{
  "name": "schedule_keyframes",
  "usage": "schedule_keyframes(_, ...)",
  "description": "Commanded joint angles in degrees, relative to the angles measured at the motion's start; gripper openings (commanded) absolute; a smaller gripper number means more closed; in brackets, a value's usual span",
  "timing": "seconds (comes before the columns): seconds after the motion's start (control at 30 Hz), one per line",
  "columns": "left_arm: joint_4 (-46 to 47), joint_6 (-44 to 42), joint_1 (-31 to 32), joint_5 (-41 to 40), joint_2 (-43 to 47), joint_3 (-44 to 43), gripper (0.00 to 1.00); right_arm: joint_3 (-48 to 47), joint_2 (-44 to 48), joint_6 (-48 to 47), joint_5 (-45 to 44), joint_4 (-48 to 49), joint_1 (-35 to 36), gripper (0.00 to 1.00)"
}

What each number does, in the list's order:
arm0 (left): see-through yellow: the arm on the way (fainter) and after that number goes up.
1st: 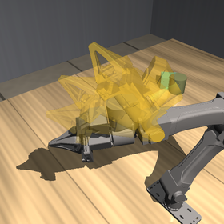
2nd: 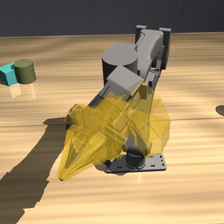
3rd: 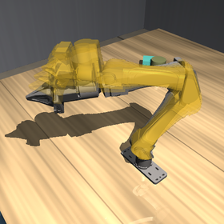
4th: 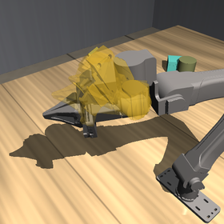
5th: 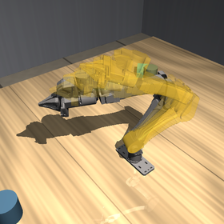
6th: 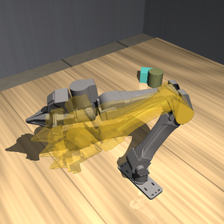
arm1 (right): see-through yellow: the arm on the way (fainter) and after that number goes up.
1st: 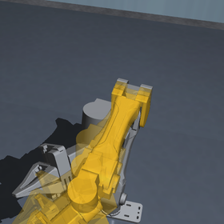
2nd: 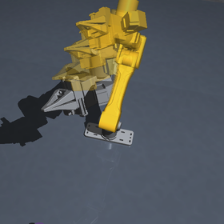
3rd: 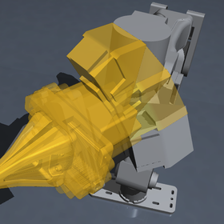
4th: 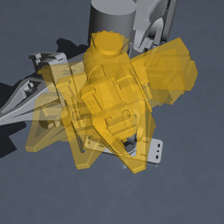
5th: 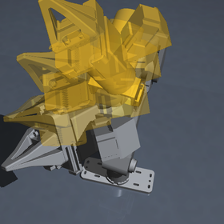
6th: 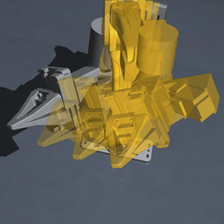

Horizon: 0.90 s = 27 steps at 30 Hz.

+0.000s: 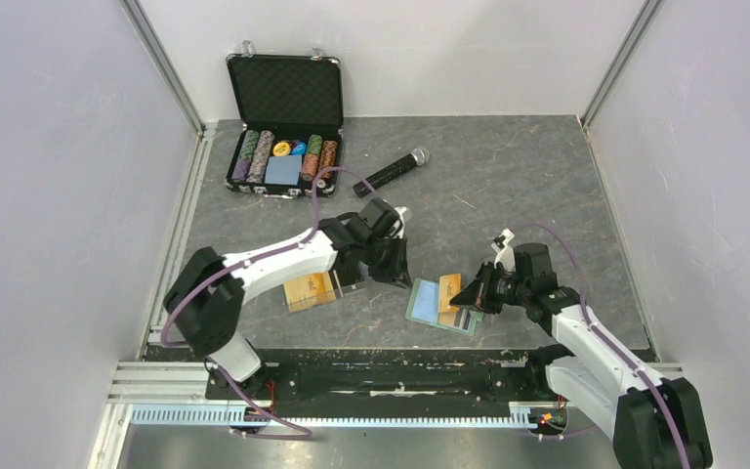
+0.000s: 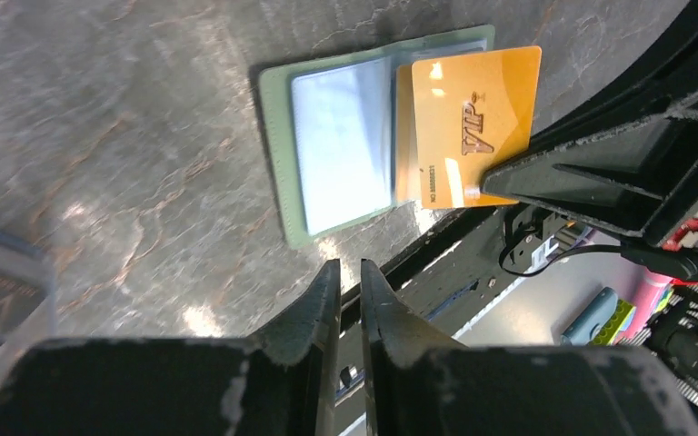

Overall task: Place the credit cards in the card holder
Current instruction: Insert the credit card into the card holder.

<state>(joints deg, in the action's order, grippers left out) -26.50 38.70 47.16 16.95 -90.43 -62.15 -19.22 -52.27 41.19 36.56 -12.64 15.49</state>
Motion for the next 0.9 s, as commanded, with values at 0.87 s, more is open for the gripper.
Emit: schedule_keyframes(0.87,-1.2,0.0,5.3,-1.6,-17.6,-5.9,0.09,4.3,-1.8,-8.8,3.5,-5.1,-2.2,0.0)
